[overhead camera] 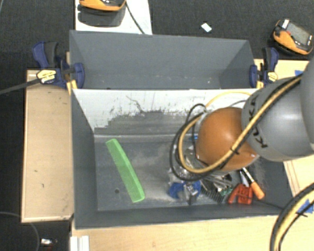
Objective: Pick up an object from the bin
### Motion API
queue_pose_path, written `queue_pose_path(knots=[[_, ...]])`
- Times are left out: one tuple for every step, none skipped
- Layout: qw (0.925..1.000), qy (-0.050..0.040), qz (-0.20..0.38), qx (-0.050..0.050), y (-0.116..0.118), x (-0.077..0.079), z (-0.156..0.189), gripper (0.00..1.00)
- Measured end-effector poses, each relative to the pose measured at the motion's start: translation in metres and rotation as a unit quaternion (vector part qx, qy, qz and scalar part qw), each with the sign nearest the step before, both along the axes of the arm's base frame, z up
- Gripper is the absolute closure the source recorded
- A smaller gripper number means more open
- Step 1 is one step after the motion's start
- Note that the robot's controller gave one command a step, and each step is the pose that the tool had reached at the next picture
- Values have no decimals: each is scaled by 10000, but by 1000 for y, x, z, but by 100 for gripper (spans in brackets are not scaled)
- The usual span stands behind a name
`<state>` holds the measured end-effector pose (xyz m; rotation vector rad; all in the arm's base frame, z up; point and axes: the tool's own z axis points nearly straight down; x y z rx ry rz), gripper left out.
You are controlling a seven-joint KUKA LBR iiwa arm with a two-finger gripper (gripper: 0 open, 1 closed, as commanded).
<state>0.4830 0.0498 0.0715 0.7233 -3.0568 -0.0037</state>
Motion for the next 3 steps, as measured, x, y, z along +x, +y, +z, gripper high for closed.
queue_pose_path(knots=[[10000,0,-3,1,0,0,0,100],[10000,-14,-13,5,0,0,14,100],[10000,-35,-23,10,0,1,20,100]])
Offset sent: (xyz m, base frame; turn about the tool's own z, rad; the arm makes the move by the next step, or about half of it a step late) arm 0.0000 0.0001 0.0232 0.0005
